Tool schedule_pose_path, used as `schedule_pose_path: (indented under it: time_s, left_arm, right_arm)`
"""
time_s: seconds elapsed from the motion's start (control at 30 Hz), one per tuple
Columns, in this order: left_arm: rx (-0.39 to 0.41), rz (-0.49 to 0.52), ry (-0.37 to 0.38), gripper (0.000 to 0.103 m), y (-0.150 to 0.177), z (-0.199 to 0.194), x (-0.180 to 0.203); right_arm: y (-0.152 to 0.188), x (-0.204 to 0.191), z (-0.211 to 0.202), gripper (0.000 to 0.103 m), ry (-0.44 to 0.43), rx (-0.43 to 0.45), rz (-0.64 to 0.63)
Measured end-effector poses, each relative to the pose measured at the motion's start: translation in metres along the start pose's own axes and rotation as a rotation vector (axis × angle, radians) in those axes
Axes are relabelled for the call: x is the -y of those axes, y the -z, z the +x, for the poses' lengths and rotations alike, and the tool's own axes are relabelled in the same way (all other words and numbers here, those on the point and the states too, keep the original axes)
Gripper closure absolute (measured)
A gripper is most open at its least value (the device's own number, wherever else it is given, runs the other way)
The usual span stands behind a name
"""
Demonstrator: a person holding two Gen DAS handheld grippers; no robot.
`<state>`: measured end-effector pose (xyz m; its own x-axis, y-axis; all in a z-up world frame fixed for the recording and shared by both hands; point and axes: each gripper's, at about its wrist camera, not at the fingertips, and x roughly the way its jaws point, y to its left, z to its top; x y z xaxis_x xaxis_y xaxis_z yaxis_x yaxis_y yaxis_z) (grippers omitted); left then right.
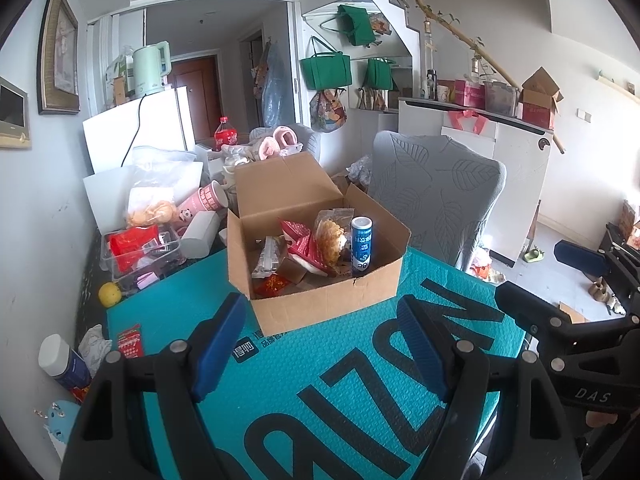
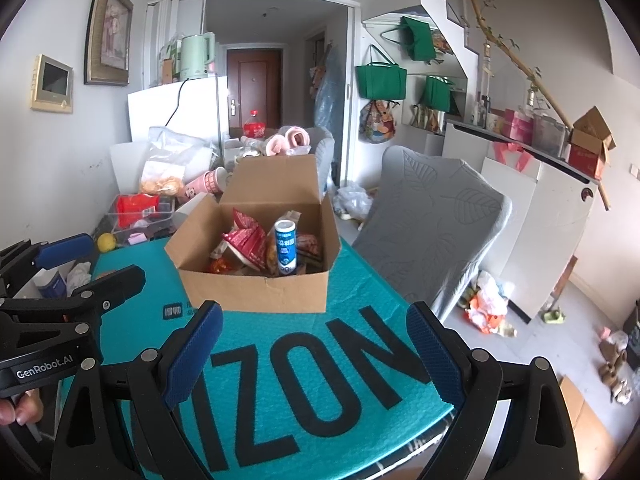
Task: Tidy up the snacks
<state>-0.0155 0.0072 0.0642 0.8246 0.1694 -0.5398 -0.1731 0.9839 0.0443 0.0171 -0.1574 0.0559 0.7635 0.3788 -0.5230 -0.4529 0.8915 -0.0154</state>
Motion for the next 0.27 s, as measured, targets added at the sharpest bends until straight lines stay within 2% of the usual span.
schedule_pose_path:
  time_s: [0.27]
  left_arm:
    - [-0.001, -0.002, -0.006, 0.025, -0.0001, -0.0014, -0.0001]
  right_arm:
    - [0.0004, 0.0005, -0.0004, 0.009, -0.001, -0.005, -0.003]
